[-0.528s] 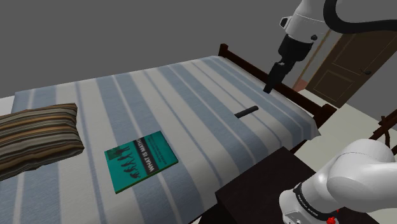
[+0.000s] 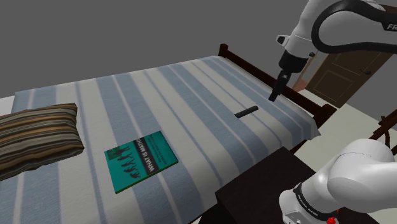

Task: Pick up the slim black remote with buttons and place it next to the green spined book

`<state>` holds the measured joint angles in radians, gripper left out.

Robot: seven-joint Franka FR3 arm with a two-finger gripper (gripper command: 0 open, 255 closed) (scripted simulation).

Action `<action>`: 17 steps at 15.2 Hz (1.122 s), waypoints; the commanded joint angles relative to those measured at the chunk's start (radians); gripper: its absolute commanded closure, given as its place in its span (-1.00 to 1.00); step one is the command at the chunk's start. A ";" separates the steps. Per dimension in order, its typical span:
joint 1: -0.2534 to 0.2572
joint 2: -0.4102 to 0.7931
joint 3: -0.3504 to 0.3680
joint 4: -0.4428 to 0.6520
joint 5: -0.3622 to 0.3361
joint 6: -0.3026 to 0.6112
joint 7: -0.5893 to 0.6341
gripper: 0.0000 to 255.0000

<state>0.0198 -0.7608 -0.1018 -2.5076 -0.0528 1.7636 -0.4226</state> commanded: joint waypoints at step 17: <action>0.112 0.536 -0.451 0.050 -0.093 0.446 -0.918 -1.00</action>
<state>0.1191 -0.2750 -0.5292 -2.4800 -0.1620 2.1856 -1.2745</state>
